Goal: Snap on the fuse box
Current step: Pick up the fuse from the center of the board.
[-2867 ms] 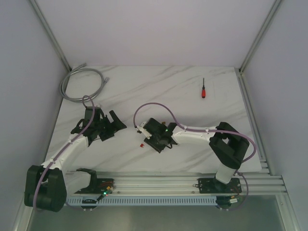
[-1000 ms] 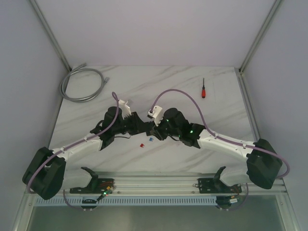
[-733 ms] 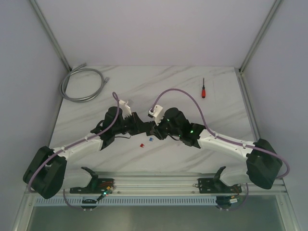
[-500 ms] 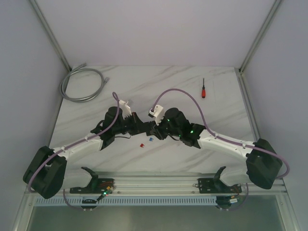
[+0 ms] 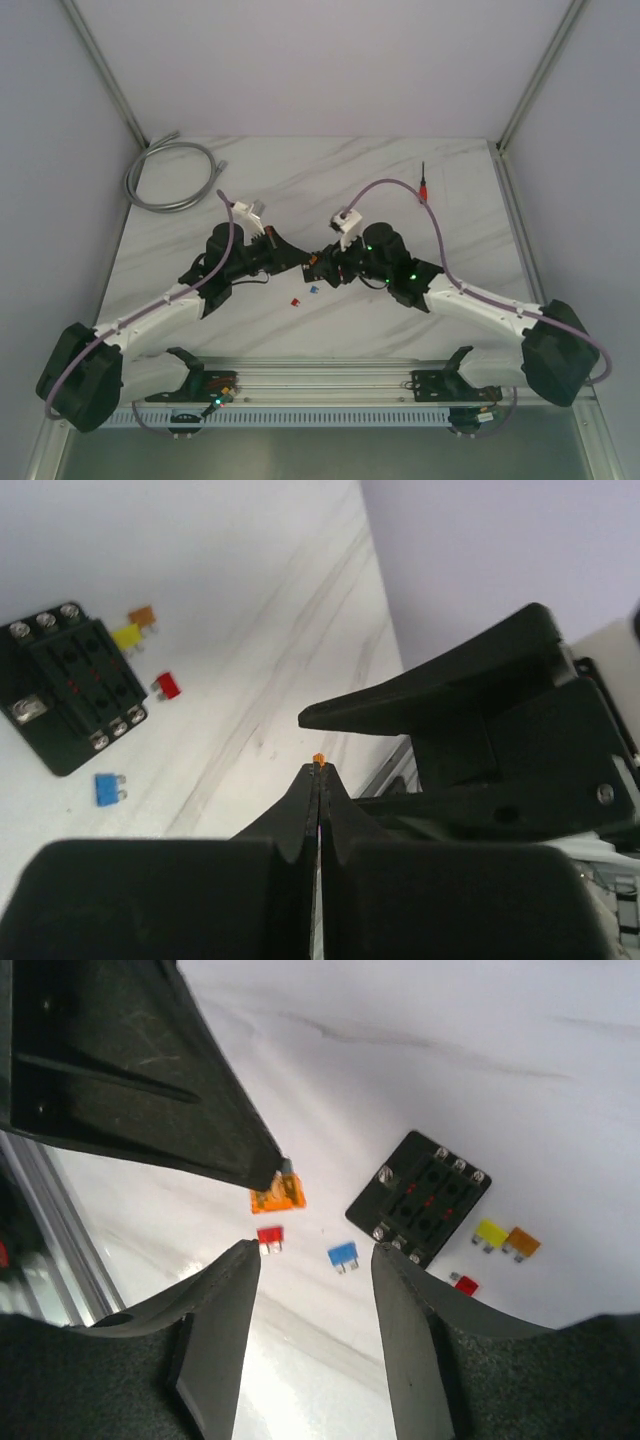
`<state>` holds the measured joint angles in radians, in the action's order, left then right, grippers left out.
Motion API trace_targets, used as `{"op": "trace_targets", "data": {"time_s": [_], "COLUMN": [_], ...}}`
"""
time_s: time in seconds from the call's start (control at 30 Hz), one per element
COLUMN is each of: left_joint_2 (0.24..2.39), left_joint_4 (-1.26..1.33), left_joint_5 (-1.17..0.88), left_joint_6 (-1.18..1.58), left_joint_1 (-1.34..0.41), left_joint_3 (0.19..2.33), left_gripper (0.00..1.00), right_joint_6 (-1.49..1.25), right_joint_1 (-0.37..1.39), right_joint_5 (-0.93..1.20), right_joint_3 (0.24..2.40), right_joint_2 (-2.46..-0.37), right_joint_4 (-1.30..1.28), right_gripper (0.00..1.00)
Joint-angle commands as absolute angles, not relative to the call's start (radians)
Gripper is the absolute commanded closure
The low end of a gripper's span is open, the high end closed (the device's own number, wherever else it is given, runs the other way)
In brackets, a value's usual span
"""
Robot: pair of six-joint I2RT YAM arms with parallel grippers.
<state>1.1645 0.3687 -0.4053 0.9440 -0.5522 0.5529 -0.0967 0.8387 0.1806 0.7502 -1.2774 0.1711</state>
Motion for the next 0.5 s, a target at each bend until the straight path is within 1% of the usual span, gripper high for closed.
{"op": "trace_targets", "data": {"time_s": [0.0,0.2,0.33,0.47], "left_joint_2": [1.094,1.035,1.005,0.996], "left_joint_4": [0.513,0.617,0.683,0.75], "left_joint_5": [-0.319,-0.253,-0.211,-0.175], "left_joint_6": [1.007,1.069,1.105,1.146], "left_joint_1": [-0.559,-0.569,-0.595,-0.633], "left_joint_3": [0.509,0.48,0.464,0.454], "left_gripper": [1.0,1.0,1.0,1.0], "right_joint_6": [-0.348,-0.69,-0.821,-0.907], "right_joint_1": [0.78,0.744,0.742,0.742], "right_joint_5": [0.281,0.272,0.221,0.203], "right_joint_3": [0.673,0.52,0.474,0.455], "right_joint_2": [-1.179,-1.1,-1.09,-1.125], "right_joint_4": [0.413,0.773,0.912,1.043], "right_gripper": [0.44,0.45,0.46,0.48]}}
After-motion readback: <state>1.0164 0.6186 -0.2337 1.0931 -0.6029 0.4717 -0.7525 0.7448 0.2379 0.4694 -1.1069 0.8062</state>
